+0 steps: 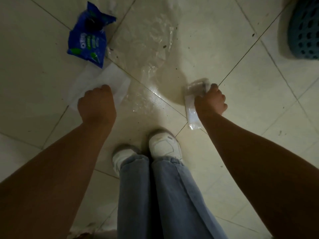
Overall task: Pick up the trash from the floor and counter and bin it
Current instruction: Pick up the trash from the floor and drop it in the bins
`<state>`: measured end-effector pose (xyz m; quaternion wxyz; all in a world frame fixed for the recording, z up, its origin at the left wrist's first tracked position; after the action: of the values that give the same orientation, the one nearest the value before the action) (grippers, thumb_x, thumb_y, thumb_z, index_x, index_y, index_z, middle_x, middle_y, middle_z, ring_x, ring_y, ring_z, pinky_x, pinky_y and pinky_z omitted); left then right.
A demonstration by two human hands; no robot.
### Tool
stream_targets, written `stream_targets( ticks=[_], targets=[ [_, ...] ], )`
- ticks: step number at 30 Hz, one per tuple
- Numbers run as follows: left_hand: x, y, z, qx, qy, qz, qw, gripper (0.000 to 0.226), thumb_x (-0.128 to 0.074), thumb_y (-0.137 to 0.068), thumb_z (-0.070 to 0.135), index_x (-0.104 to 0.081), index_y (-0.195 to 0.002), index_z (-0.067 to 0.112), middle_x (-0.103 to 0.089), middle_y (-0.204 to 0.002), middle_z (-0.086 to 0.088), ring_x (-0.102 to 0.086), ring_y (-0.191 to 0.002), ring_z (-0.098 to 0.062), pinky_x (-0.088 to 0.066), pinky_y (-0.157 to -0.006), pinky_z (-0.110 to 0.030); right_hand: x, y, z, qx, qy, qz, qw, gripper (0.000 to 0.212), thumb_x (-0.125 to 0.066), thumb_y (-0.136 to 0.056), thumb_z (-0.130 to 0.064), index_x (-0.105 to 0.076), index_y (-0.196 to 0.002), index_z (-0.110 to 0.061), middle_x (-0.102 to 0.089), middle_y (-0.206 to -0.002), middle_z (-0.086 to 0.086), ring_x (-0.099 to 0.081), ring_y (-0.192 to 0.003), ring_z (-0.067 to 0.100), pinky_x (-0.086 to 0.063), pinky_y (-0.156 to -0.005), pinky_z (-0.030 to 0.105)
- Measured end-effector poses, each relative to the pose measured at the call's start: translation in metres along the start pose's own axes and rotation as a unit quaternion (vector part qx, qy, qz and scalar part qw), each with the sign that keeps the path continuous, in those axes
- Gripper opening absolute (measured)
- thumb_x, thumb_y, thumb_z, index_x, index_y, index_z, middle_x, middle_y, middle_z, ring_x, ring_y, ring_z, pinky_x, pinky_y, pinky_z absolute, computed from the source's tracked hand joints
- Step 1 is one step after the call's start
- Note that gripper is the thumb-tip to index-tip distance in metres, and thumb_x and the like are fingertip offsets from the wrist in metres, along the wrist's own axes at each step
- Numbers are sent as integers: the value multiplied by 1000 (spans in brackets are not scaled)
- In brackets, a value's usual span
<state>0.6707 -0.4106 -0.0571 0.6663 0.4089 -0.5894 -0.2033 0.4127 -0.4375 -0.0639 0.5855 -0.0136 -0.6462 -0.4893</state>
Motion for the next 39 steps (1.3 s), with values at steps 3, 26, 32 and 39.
stream_targets(
  ticks=[3,26,32,39],
  targets=[
    [3,-5,-5,-1,-19,4,1000,50,-61,-91,19,-42,-128,-7,-49,-127,-29,-47,-116,-42,-48,-86,-50,-9,3,-1,6,-7,10,1000,44,-49,-90,-19,-42,-132,-9,-49,-131,14,-46,-121,31,-37,-102,41],
    [173,167,24,-95,-70,19,993,31,-34,-99,1,-47,-127,-3,-62,-115,-26,-61,-101,-36,-38,-67,-34,175,141,-6,169,-105,-47,979,22,-43,-90,-7,-61,-83,4,-59,-89,21,-57,-89,35,-37,-67,29],
    [287,263,116,-169,-72,39,982,40,-35,-95,-4,-42,-134,4,-63,-114,-21,-62,-92,-30,-37,-50,-31,344,168,40,176,-193,-9,965,39,-45,-91,-10,-32,-54,-14,-38,-57,4,-45,-69,24,-34,-56,27],
    [351,295,271,-171,50,25,984,46,-39,-95,-1,-47,-136,18,-59,-131,-12,-56,-118,-30,-48,-91,-36,461,95,125,115,-201,9,973,39,-47,-92,-10,-34,-55,-7,-33,-52,6,-41,-69,24,-14,-51,34]
  ],
)
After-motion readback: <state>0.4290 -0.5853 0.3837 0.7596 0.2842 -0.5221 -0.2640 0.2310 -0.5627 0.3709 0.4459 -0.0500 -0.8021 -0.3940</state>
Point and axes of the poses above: each hand's wrist, its own y-axis away from the middle knuckle, its own x-axis out of the back of the hand, z = x × y, the point moved 4 cm from there along -y, towards the middle knuckle
